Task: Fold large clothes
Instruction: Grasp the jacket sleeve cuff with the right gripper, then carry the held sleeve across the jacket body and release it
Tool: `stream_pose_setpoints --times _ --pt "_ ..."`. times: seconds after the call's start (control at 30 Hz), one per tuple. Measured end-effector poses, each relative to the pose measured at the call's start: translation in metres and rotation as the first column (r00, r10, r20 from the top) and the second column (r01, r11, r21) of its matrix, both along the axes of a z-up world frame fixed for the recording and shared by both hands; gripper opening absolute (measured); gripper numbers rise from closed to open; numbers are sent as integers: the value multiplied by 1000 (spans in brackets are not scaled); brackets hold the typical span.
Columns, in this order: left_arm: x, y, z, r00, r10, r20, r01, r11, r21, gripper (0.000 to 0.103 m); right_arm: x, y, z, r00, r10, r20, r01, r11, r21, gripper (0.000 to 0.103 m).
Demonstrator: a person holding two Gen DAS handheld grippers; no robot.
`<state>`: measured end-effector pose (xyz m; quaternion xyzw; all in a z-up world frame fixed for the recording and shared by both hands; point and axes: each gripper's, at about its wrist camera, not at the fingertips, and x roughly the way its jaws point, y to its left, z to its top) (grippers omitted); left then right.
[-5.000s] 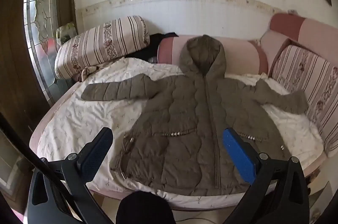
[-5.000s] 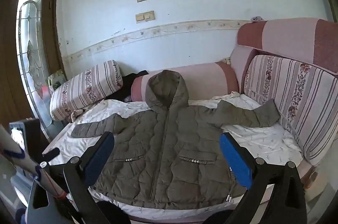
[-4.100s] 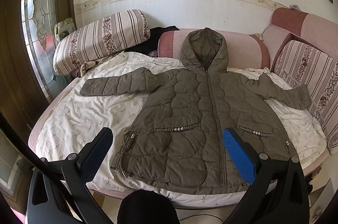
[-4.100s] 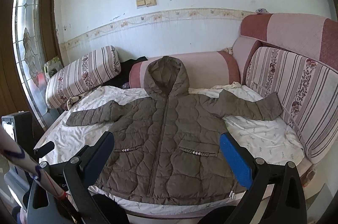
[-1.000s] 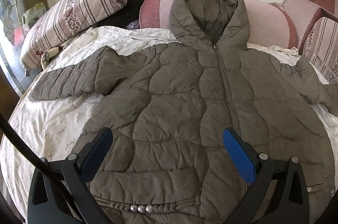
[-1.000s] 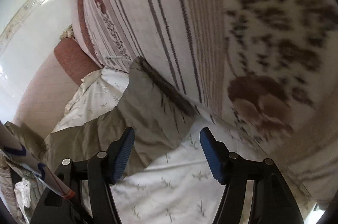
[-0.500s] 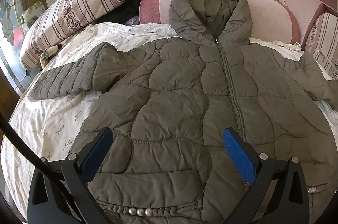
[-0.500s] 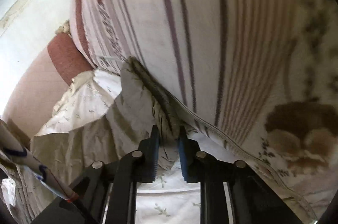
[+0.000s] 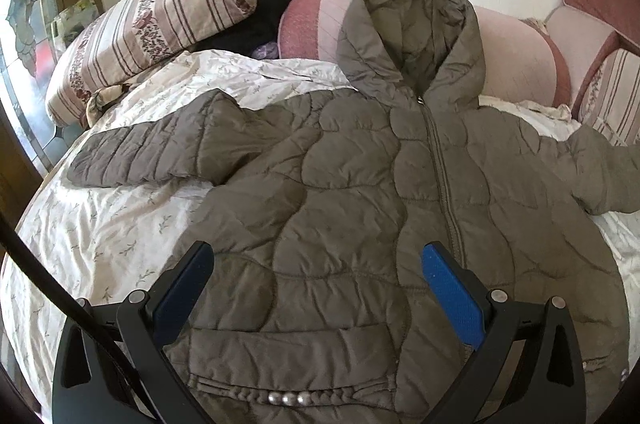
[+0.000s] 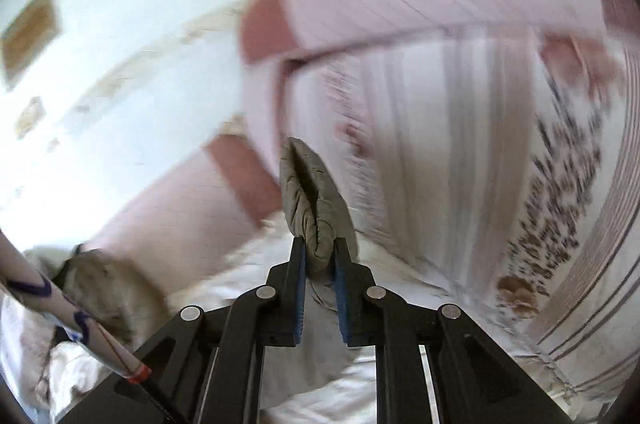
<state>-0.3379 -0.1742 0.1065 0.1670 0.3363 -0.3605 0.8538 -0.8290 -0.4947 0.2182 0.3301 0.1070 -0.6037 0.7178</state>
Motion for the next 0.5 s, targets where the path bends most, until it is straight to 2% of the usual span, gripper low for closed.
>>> stream_pose_setpoints --times 0.03,0.27,0.5 --pt "1 2 1 1000 3 -1 -3 1000 -2 103 14 10 17 999 32 -4 -32 999 -25 14" --pt "16 20 12 999 36 -4 -36 999 -29 103 113 63 76 974 225 0 -224 967 -120 14" --pt "38 41 21 996 87 -30 -89 994 -65 103 203 96 79 933 359 -8 -357 926 -125 14"
